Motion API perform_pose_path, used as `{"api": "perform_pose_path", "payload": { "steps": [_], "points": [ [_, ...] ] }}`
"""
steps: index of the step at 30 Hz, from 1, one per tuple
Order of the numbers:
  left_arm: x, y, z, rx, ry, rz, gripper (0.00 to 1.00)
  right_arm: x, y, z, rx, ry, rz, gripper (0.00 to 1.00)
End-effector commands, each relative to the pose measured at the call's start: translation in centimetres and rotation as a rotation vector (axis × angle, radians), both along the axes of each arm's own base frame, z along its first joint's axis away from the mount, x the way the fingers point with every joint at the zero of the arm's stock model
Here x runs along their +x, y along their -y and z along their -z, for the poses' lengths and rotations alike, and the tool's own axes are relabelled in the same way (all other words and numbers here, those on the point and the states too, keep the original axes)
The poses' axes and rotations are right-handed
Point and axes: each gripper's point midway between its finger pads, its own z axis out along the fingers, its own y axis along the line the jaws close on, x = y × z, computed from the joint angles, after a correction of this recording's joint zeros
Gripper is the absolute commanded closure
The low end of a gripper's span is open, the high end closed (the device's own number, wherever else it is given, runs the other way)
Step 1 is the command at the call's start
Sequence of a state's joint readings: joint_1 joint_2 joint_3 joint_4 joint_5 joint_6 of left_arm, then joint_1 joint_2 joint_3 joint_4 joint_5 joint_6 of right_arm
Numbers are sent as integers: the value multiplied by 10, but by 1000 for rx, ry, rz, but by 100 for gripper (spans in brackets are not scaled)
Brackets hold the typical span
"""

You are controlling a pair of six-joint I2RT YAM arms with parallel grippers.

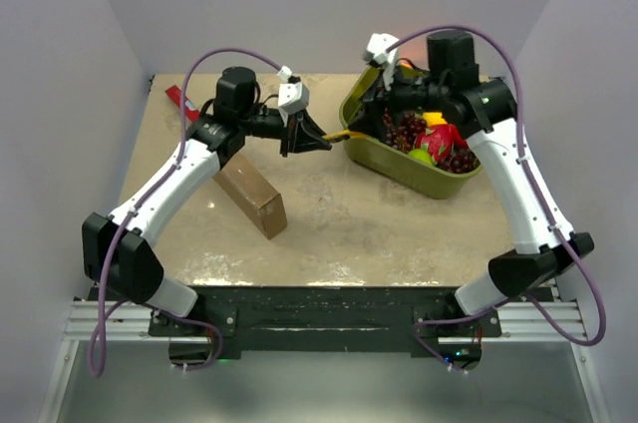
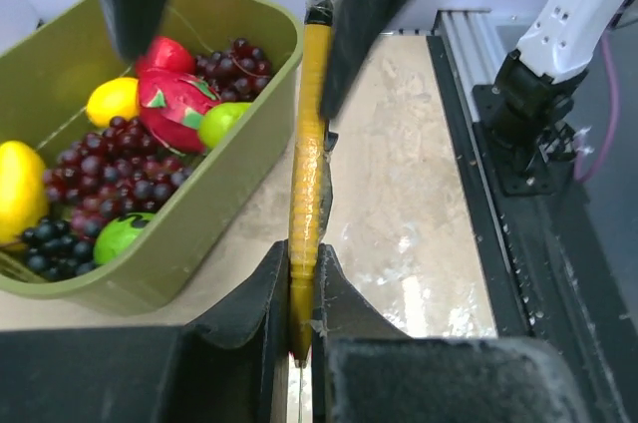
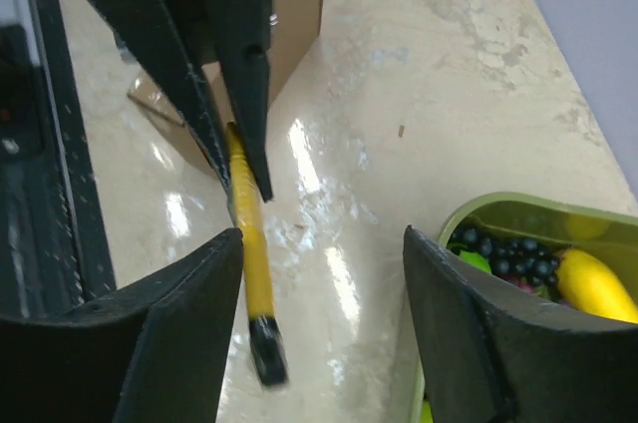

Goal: Unpack the express box

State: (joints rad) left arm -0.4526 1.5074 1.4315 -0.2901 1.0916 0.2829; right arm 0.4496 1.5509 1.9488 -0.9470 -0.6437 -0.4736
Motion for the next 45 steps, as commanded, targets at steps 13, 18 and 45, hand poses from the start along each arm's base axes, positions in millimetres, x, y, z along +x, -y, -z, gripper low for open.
{"api": "perform_pose_path", "payload": {
  "steps": [13,18,45],
  "points": [
    [-21,-6,-39,-251,-178,154,100,-43,-13,-34,352,-180,-189,28],
    [-21,-4,-38,-249,-180,161,100,-35,-17,-34,356,-172,-182,34],
    [32,-47,-22,-65,-108,-56,1,-12,-27,-7,269,-168,-37,100]
  ]
}}
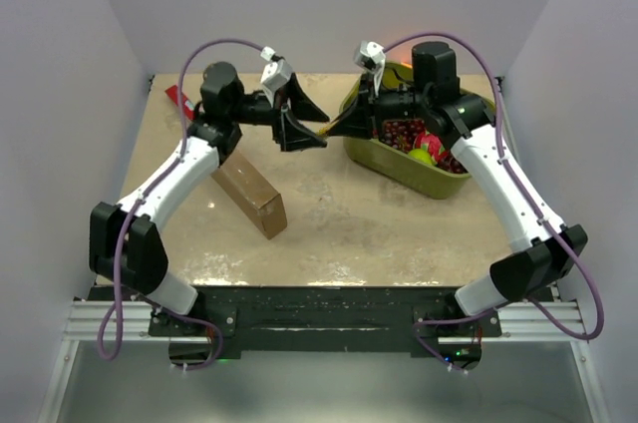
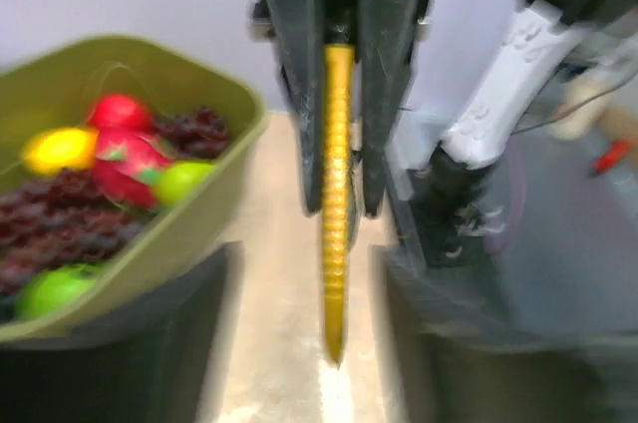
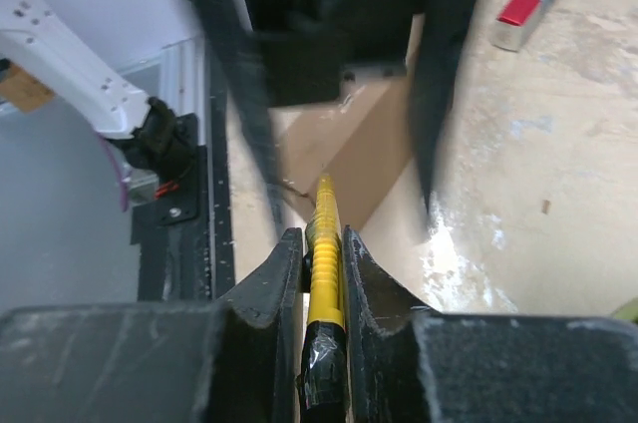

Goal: Unpack the express box

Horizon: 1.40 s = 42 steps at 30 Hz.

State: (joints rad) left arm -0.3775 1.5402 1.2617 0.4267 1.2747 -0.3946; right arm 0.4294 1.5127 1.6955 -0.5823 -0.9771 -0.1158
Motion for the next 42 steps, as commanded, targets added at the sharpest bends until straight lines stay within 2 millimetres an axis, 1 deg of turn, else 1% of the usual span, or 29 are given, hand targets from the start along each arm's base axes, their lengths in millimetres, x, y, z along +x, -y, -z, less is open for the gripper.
{"api": "perform_pose_path", "payload": {
  "steps": [1,2,3,4,5,6,7,8,9,10,11,12,13,16,18,19,20,21,22,23,24,26,27,28,30,31,33,36,42],
  "points": [
    [35,-51,-30,169,231,-146,0,17,16,-7,-48,82,159,100],
    [45,-63,-29,238,507,-139,0,22,22,-4,-67,81,197,100],
    [17,-80,10,380,337,-64,0,25,24,-1,-76,76,207,100],
    [24,-94,9,495,460,-76,0,27,28,2,-83,70,220,100],
    [23,-101,9,531,467,-103,0,29,29,6,-88,67,226,100],
    [10,-116,-8,540,571,-139,0,30,29,7,-91,68,230,100],
    [0,-123,9,573,598,-118,0,31,30,11,-96,61,232,100],
    [-15,-130,-2,585,779,-101,0,33,29,12,-93,65,236,100],
    [-22,-133,3,607,837,-82,0,35,31,13,-94,65,249,100],
    [-26,-142,22,664,850,-61,0,35,31,16,-97,60,254,100],
    [-31,-148,24,698,936,-48,0,35,32,16,-97,65,258,100],
    [-32,-155,34,739,941,-37,0,35,33,17,-100,66,255,100],
    [-31,-167,55,818,915,-22,0,32,33,17,-102,66,240,100],
    [-28,-181,64,863,884,-48,0,31,38,28,-148,72,252,100],
    [-16,-188,57,849,813,-152,0,27,40,41,-218,114,233,100],
    [-4,-192,47,835,780,-238,1,17,34,50,-247,129,187,100],
    [26,-209,28,800,687,-459,1,10,36,61,-295,166,139,100],
    [41,-218,19,771,639,-571,1,1,33,67,-312,178,99,100],
    [59,-241,20,772,567,-712,2,-13,26,82,-340,172,40,100],
    [84,-258,-3,676,504,-915,2,-21,25,91,-363,168,5,100],
    [97,-294,3,689,428,-1073,2,-27,21,96,-371,184,-30,100],
    [117,-322,-4,599,344,-1247,3,-30,13,107,-372,163,-63,100],
    [123,-345,4,609,293,-1345,5,-31,10,110,-370,156,-79,100],
    [128,-356,8,596,262,-1404,6,-27,5,117,-380,143,-96,100],
    [143,-379,21,576,186,-1519,8,-32,0,124,-387,136,-164,100],
    [148,-383,27,580,167,-1538,9,-32,-9,128,-396,129,-199,100],
    [160,-398,53,609,96,-1578,11,-35,-17,134,-408,114,-221,100],
    [171,-405,90,635,47,-1565,14,-49,-42,141,-404,94,-283,100],
    [184,-419,148,686,1,-1536,15,-58,-73,153,-386,34,-335,100]
  ]
}}
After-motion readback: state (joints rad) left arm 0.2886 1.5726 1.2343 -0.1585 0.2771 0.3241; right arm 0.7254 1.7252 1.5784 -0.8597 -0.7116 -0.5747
